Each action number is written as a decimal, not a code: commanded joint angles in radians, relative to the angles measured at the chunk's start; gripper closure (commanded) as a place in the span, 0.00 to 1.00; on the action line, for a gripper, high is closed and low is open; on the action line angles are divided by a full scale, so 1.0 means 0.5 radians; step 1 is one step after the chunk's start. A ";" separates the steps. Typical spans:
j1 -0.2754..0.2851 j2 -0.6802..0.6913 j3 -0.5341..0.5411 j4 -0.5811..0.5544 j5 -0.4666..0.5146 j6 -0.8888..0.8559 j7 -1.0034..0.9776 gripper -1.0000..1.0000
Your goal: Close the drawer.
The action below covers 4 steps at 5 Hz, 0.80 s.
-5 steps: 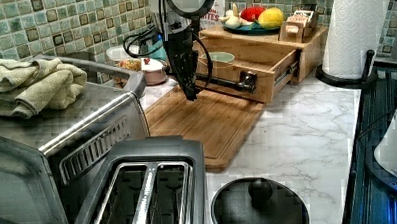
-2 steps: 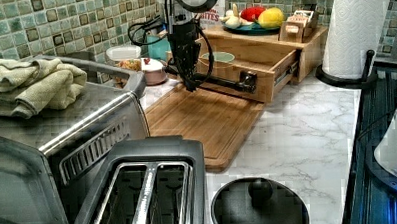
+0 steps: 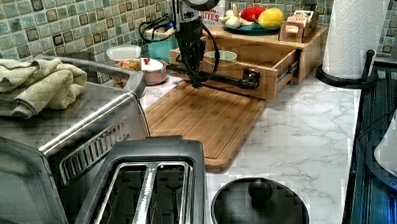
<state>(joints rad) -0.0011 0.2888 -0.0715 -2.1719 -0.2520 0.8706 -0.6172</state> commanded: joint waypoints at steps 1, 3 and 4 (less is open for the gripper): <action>-0.424 -0.193 -0.241 -0.087 0.063 0.125 -0.404 1.00; -0.707 -0.106 -0.254 0.033 0.217 0.150 -0.811 1.00; -0.843 -0.067 -0.251 0.123 0.311 0.129 -1.006 1.00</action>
<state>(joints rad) -0.2947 0.2769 -0.0838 -2.1836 -0.0878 0.9502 -1.0098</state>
